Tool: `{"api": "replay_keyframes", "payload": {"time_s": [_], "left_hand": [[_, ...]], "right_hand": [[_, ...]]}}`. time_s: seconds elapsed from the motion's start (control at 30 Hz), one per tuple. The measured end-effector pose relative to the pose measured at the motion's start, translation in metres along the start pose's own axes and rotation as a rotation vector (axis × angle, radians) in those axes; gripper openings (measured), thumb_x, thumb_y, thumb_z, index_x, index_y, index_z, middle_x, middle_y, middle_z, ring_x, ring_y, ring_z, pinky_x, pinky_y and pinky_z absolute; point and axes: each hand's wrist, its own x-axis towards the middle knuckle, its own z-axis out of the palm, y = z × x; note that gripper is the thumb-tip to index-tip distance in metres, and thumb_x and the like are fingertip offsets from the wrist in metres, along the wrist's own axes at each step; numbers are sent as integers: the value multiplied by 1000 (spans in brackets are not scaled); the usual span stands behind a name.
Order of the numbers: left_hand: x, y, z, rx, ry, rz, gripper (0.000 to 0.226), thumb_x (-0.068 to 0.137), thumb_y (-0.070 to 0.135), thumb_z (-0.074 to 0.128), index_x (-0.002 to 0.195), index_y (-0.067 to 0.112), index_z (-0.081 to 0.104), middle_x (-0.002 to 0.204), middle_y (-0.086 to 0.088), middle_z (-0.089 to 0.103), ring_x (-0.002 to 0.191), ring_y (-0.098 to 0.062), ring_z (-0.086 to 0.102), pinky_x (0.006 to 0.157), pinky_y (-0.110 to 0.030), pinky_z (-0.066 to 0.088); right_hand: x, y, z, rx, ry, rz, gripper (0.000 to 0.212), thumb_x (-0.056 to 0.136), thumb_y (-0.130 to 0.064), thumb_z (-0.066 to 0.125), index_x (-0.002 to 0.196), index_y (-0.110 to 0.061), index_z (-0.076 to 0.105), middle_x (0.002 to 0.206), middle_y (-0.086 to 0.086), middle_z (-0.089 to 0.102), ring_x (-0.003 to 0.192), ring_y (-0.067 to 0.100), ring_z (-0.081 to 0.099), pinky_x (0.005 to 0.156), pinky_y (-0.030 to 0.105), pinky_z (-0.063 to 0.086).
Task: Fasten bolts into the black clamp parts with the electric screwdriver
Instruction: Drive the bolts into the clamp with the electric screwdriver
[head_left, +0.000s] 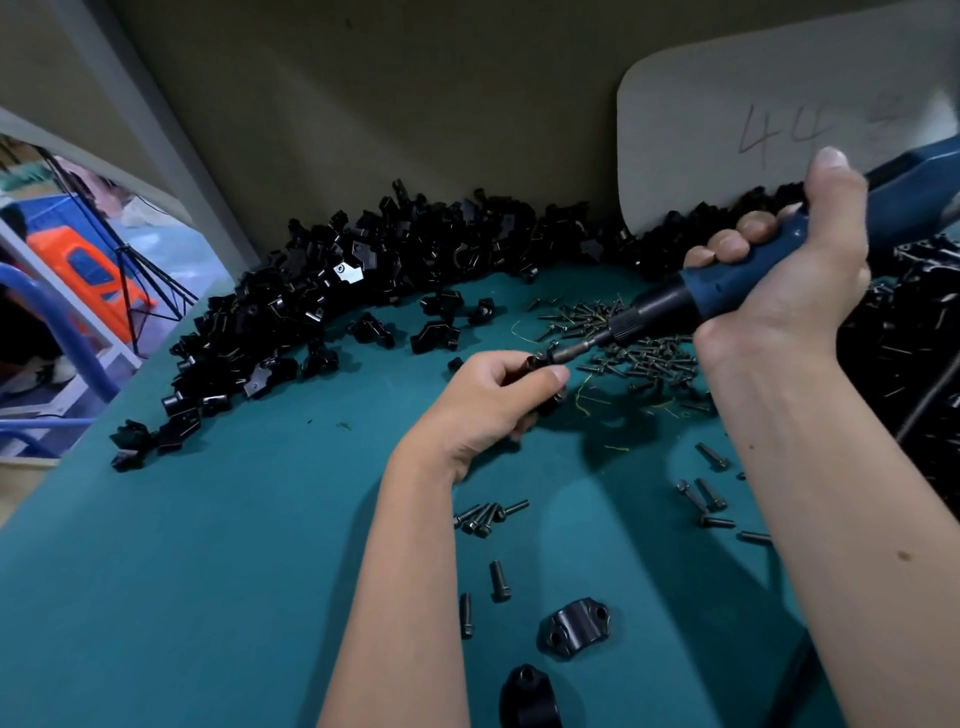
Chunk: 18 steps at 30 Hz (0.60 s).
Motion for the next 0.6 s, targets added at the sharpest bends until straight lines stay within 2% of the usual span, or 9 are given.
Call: {"api": "replay_keyframes", "payload": {"time_s": [0.1,0.17,0.27,0.33,0.47,0.6], "left_hand": [[0,-2,0,37,-39,17,27,76,45,80,76,21,68,66,-1,56,57,-19,49,47,-26,44],[0,-3,-1,-12,-69,25,22,80,37,81,73,23,65,62,3,52,50,-15,44,41,-22,39],[1,-3,0,-101,-106,16,29,86,27,80,65,29,60,57,8,45,44,-10,36,38,-19,30],[2,-3,2,-115,-87,17,30,85,28,80,62,32,61,60,8,48,46,-9,40,38,-18,33],[5,-5,3,-115,-66,15,22,86,29,83,76,23,64,65,3,56,52,-10,52,44,-20,45],[4,-5,3,-82,-89,-16,23,90,29,81,92,14,64,75,-2,69,52,-10,54,43,-20,45]], "right_hand": [[0,1,1,4,-19,18,37,94,-28,72,102,-14,39,63,0,48,50,15,43,52,27,41],[-1,2,1,-1,-28,30,37,94,-28,72,100,-15,38,62,-1,47,50,15,42,52,27,41],[0,2,0,-6,-27,40,35,94,-27,71,100,-15,39,63,-1,46,50,14,41,52,27,41],[0,2,-1,-3,-17,41,34,93,-26,71,98,-14,39,63,0,47,50,14,42,52,28,41],[2,1,-2,10,21,31,38,92,-26,72,105,-13,39,64,-1,48,50,15,42,53,28,42],[2,1,-2,20,23,41,36,92,-26,72,100,-14,40,64,-1,48,50,15,42,53,28,41]]}}
